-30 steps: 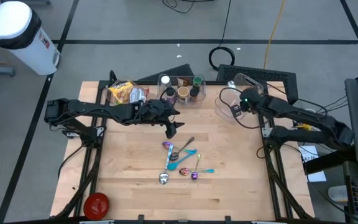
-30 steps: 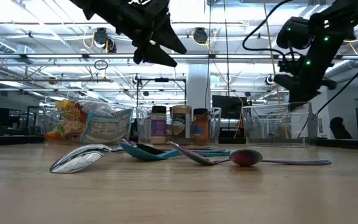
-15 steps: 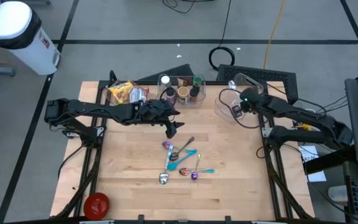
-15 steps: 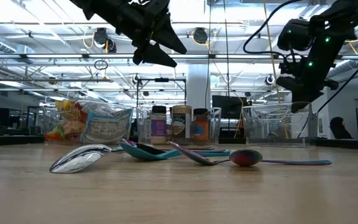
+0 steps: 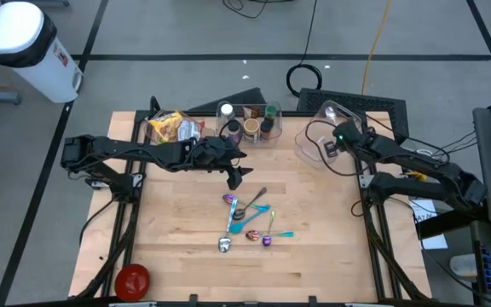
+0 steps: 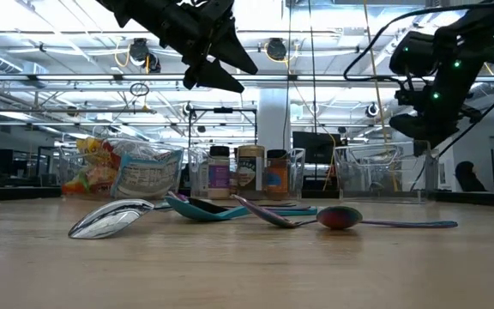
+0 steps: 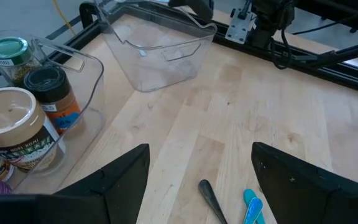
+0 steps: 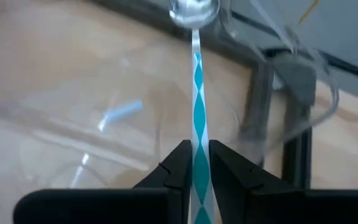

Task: Pick & Place Food Item
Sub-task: Put the right white patterned spoon into the right transparent bin

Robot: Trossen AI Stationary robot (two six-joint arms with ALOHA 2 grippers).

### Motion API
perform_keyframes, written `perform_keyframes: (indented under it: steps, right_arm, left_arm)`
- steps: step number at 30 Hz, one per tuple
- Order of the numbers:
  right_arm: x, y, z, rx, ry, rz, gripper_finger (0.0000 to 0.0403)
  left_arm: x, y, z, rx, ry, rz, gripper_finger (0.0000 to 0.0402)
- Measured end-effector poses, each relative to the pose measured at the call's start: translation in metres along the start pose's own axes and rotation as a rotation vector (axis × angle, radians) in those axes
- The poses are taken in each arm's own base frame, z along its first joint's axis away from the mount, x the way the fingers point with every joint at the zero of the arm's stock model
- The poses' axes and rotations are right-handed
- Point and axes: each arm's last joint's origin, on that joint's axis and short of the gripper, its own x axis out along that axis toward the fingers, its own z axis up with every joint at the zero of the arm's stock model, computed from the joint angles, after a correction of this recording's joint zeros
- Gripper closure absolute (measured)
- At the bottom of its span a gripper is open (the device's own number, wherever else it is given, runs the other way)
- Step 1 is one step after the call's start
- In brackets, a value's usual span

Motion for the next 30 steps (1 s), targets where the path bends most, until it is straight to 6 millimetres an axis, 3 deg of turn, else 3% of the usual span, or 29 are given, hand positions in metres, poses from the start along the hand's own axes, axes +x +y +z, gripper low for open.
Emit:
perform_keyframes:
  steps: [14, 22, 30]
  right_arm:
    - [0.005, -0.002, 0.005, 0.02, -0.052, 0.005, 0.036]
    - [0.004, 0.007, 0.011, 0.041, -0.067, 0.251, 0.036]
    - [0.003, 0.009, 0.015, 0.009, -0.1, 0.277, 0.0359]
  left_arm:
    - [0.0, 0.0, 0.0, 0.0, 0.0, 0.0, 0.0117]
    - [0.0, 0.0, 0.0, 0.0, 0.0, 0.0, 0.0117]
    - [0.0, 0.0, 0.0, 0.003, 0.0, 0.0, 0.0117]
